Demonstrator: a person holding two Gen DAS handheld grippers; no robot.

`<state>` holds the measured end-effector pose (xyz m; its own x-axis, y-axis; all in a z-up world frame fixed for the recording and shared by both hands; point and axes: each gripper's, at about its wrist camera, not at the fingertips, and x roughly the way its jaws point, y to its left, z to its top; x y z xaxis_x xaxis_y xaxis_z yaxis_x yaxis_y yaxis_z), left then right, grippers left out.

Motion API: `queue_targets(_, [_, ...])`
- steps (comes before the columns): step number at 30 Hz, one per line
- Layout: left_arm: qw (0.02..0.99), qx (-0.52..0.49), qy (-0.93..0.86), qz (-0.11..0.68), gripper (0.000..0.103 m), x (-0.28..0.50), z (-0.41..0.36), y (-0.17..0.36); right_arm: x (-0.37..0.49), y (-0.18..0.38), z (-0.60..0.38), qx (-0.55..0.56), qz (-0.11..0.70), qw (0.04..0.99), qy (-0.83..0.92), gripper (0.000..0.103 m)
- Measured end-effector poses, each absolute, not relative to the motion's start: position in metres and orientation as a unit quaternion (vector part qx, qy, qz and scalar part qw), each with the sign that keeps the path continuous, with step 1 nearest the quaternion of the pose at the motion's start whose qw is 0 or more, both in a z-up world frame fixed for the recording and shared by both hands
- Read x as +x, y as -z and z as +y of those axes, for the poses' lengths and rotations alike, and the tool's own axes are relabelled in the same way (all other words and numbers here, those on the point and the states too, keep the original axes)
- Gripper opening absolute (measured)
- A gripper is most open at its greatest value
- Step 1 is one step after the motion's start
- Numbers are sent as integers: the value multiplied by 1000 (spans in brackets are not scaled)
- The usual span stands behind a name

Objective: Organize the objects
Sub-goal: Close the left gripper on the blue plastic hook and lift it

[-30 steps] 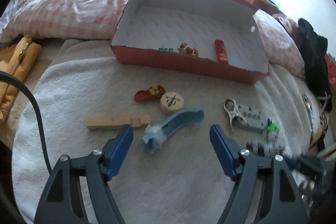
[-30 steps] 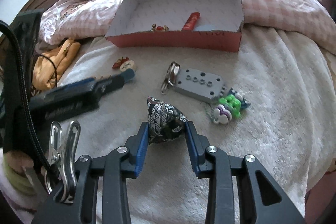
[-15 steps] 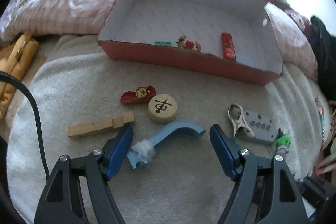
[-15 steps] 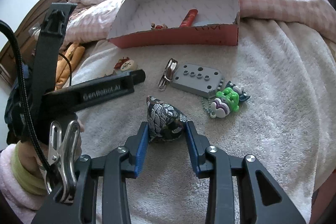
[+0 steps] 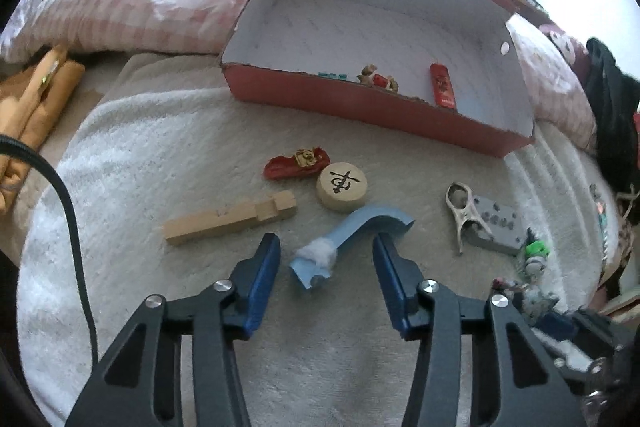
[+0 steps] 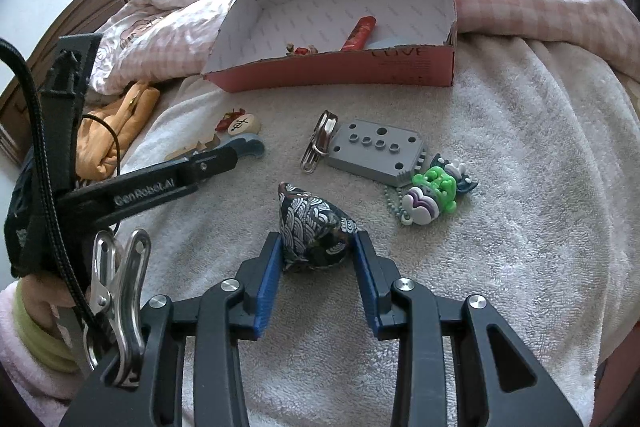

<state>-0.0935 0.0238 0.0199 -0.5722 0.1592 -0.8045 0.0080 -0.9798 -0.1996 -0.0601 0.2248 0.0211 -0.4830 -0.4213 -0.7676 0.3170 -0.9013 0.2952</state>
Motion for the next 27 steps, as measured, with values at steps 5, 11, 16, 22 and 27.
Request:
queue_targets(5, [35,-462,-876,-130,70,-100,31,-21,-61,-20,226,461,-62,218,858,36])
queue_targets(11, [-10,-457,-884,-102,72,-113,46,-16,-61,-18,228,460,-71,223,857,36])
queue_targets(16, [-27,-458,-888,-46,67,-115,59,-13,-61,-18,230,459,-74,226,856,36])
queue_targets(22, [-16,-456,-889,-48,42,-104,42,-16,-62,-18,230,460,-75,227,855,36])
queue_targets(27, [-2,-457,-887,-60,32,-92,22,-18,-62,-18,230,460,-74,226,856,36])
